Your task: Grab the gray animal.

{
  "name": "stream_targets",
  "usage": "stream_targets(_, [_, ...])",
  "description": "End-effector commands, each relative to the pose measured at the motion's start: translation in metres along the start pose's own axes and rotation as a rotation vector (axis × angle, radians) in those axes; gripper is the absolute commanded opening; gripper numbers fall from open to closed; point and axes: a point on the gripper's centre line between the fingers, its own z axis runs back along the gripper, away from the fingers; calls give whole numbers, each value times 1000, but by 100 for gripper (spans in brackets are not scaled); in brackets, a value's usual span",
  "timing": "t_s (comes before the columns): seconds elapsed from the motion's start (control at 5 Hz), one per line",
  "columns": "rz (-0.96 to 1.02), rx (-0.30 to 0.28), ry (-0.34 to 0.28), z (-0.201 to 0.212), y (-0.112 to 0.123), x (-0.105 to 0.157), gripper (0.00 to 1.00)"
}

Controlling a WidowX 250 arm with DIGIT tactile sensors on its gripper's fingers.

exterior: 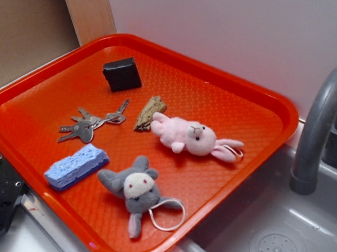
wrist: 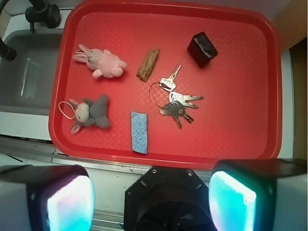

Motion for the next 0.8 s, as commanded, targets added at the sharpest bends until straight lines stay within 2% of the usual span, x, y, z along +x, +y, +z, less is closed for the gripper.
stream_targets(0.0, [0,0,0,0,0,0,100])
stream_targets(0.2, [-156,67,-46,-8,-10,25,100])
stream_targets(0.4, [-408,91,-83,-16,-29,46,100])
stream_targets(0.6, [-661,85,-67,-28,-52,55,100])
